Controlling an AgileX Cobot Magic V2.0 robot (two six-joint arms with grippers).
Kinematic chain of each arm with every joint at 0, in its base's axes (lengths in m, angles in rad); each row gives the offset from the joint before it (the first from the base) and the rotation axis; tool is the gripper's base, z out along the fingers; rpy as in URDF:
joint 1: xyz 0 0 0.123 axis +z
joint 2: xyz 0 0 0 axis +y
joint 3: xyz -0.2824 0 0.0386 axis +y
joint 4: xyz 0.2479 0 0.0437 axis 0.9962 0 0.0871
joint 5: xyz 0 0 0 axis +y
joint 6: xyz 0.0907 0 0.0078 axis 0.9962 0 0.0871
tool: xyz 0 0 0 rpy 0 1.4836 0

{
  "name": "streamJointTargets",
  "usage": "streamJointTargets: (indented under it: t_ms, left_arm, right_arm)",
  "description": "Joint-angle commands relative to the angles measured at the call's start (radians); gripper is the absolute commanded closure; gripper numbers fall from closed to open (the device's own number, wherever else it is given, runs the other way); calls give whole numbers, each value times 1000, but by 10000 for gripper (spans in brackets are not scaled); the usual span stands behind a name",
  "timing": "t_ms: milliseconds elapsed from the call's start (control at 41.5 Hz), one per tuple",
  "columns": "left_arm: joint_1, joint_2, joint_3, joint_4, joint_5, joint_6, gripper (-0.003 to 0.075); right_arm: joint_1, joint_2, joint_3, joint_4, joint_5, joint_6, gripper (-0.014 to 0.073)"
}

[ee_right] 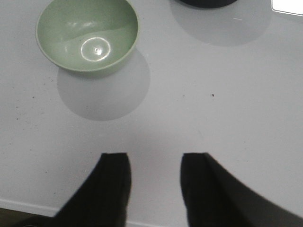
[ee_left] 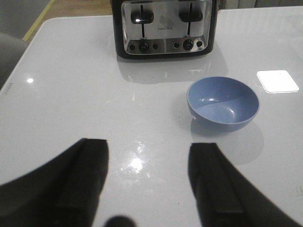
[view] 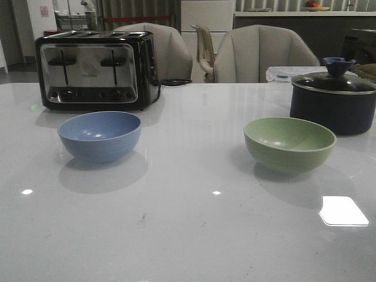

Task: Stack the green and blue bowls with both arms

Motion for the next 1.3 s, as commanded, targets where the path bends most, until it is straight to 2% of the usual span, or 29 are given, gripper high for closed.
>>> streamJointTargets:
  t_ms: [0, 843, 988, 1277]
  left_arm:
    - [0, 12, -28, -11, -85, -3, 167]
    - [0, 12, -28, -11, -84, -3, 167]
    - [0, 12, -28, -11, -84, -3, 167]
    - [0, 12, -28, -11, -84, -3, 167]
  right_arm:
    - [-2, -2, -37, -6, -62, -8, 76]
    - [-2, -2, -37, -5, -64, -8, 78]
    - [-2, 0, -37, 32, -98, -8, 78]
    - [-2, 174, -144, 127, -123, -9, 78]
